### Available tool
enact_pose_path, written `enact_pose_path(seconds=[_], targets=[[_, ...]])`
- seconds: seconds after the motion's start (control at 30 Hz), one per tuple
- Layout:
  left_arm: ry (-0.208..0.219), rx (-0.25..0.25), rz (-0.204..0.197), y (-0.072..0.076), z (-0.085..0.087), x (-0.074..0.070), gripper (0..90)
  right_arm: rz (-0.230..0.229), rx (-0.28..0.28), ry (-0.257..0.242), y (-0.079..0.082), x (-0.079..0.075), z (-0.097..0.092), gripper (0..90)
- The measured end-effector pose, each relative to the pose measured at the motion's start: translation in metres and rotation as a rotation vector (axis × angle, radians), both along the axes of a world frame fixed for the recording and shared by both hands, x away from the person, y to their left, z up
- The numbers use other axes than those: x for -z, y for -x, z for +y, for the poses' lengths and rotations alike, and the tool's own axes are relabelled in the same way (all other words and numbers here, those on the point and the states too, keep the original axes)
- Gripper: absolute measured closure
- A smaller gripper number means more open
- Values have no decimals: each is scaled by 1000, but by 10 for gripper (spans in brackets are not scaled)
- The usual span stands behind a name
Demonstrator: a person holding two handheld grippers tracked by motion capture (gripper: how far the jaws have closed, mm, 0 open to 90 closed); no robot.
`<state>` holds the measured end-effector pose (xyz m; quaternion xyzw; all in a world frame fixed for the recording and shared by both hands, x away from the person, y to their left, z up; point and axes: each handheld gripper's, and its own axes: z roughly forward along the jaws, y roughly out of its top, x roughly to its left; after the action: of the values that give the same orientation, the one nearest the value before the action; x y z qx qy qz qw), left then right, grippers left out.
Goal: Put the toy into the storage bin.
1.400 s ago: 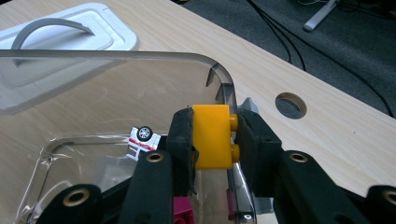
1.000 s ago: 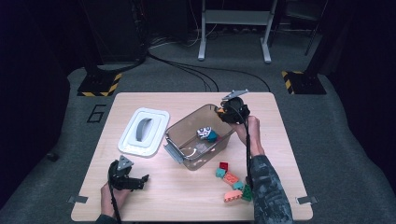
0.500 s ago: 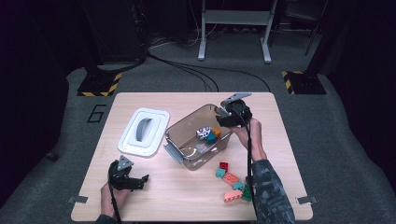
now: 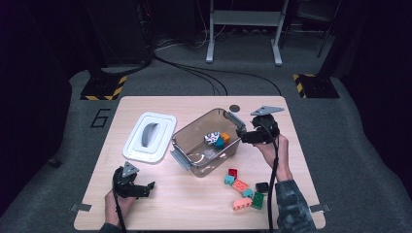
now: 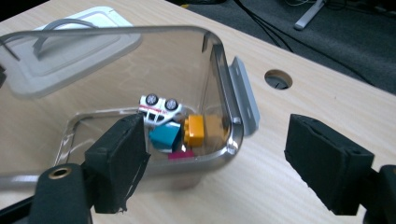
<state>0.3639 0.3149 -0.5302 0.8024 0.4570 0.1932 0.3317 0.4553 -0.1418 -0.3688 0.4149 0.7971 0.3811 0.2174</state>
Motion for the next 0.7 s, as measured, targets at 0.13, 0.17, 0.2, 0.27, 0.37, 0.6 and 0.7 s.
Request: enact_pose_path(seconds=[0.13, 0.17, 0.2, 0.27, 0.37, 0.6, 0.7], targets=[[0, 0, 2, 0, 0, 0, 6, 20, 25, -12, 15, 10, -17, 162], [0, 0, 3, 0, 0, 0, 5, 26, 29, -12, 17, 13, -20, 159], [0, 0, 3, 0, 0, 0, 6, 26, 29, -12, 17, 13, -20, 159], [0, 0, 3, 0, 0, 0, 5, 42, 45, -20, 25, 21, -29, 152], [-1, 1, 1, 0, 0, 0, 5, 55, 56, -27, 32, 30, -36, 149], [0, 1, 3, 0, 0, 0, 5, 98, 63, -37, 44, 50, -43, 141], [0, 1, 3, 0, 0, 0, 5, 113, 58, -27, 49, 60, -45, 140]])
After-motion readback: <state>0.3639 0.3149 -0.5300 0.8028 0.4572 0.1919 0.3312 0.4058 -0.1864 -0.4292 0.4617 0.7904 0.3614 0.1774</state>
